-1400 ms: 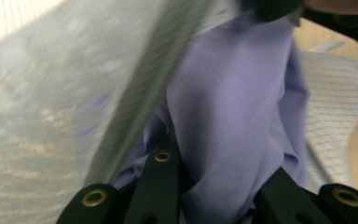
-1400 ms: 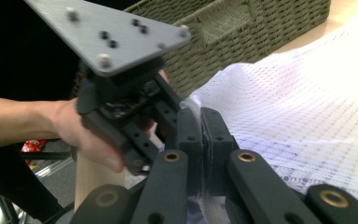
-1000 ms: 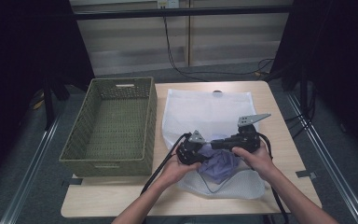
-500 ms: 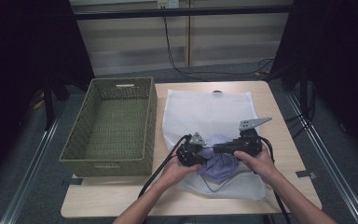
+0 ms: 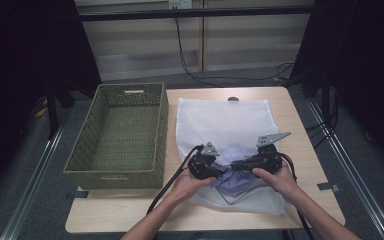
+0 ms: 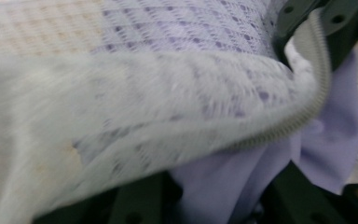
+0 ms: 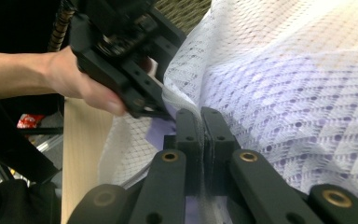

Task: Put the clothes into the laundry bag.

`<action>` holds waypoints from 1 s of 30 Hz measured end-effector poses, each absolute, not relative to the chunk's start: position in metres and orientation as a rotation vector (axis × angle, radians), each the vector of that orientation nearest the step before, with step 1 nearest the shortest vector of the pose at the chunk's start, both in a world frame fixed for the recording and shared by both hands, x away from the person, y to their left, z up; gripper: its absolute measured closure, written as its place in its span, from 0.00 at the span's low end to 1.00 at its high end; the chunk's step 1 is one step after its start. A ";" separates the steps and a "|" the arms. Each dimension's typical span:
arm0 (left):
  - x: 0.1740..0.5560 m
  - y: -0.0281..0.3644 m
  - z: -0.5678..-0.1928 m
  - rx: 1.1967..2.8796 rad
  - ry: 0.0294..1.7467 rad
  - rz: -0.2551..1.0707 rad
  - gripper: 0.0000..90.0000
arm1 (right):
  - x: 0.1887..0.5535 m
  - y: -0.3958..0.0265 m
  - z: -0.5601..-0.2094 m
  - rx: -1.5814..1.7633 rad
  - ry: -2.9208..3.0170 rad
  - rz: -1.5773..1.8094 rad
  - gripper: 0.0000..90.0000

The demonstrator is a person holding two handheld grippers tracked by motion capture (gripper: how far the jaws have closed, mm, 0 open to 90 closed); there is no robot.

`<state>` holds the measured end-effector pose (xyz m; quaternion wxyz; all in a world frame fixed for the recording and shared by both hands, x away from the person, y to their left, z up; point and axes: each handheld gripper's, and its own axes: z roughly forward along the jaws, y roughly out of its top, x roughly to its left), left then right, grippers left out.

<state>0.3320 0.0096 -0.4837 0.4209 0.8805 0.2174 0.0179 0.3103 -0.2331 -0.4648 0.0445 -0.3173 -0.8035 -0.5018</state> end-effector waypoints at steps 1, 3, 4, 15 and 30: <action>0.330 0.012 -0.482 2.198 0.557 0.036 0.68 | 0.311 -0.234 -0.465 -0.973 -2.454 -1.532 0.97; 0.327 0.015 -0.479 2.189 0.578 0.051 0.62 | 0.311 -0.234 -0.466 -0.978 -2.454 -1.529 0.97; 0.323 0.019 -0.475 2.189 0.590 0.067 0.56 | 0.311 -0.234 -0.466 -0.980 -2.458 -1.528 0.97; 0.286 0.067 -0.457 2.138 0.601 0.008 0.45 | 0.313 -0.234 -0.466 -0.982 -2.460 -1.537 0.91; 0.261 0.050 -0.486 2.317 0.360 -0.064 0.51 | 0.310 -0.233 -0.466 -0.977 -2.463 -1.550 0.85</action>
